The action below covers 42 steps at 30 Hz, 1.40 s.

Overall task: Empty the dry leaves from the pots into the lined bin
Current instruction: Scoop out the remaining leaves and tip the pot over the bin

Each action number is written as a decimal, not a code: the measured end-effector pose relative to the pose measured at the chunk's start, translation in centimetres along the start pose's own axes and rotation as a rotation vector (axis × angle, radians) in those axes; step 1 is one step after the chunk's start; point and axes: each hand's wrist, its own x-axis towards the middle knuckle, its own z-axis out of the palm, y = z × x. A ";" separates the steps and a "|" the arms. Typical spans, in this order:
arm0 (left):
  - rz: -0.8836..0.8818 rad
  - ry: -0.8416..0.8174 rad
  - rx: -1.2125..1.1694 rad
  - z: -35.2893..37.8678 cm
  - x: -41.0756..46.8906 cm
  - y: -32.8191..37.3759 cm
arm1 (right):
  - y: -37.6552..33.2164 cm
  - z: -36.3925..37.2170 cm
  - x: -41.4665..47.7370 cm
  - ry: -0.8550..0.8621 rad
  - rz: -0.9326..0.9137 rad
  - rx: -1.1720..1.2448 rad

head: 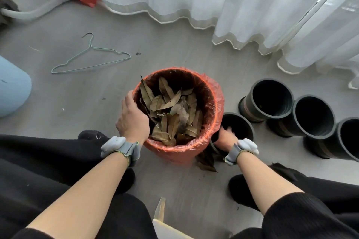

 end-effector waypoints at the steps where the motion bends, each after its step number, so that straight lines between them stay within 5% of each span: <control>1: -0.006 0.004 0.005 0.1 0.1 -0.1 | -0.2 0.2 0.5 -0.001 0.005 -0.028; 18: -0.007 0.000 0.024 -0.4 0.2 -0.3 | 0.3 0.6 1.0 0.220 -0.098 0.042; 33: -0.037 -0.030 0.008 -0.5 0.0 -0.3 | 4.9 -4.6 -5.6 0.112 -0.021 1.155; 38: -0.042 -0.055 0.007 -0.5 -0.2 0.1 | 4.4 -8.9 -9.6 0.082 -0.180 1.530; 42: -0.039 -0.066 0.003 -0.6 -0.3 0.1 | 0.6 -11.8 -12.0 0.148 -0.335 1.528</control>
